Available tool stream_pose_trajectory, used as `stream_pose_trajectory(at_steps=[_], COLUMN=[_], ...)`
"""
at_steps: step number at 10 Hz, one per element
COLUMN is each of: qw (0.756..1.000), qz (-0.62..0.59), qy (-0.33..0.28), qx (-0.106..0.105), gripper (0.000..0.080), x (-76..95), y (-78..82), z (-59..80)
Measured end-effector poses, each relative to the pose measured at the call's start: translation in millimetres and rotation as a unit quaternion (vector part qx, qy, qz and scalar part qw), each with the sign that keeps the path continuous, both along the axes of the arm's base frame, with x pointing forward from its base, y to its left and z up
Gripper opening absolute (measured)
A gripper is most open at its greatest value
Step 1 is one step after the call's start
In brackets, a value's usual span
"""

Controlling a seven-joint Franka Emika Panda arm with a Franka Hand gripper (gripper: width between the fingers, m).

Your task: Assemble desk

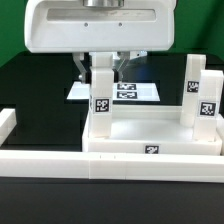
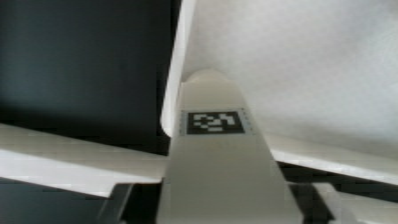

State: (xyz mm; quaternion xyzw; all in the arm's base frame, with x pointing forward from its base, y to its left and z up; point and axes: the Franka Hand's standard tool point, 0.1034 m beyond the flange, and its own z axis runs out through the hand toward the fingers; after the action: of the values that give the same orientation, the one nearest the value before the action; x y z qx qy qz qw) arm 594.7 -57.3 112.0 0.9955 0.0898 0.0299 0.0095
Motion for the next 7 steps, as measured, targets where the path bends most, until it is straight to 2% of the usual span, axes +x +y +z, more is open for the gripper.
stream_pose_trajectory(at_steps=[3,7], qw=[0.995,0.967], qz=[-0.102,-0.254], qy=[-0.001,-0.002], qx=[0.008,0.022], gripper=[0.0288,0.0288], x=[-0.1,-1.1], y=[-0.2,0.1], z=[-0.1,-0.5])
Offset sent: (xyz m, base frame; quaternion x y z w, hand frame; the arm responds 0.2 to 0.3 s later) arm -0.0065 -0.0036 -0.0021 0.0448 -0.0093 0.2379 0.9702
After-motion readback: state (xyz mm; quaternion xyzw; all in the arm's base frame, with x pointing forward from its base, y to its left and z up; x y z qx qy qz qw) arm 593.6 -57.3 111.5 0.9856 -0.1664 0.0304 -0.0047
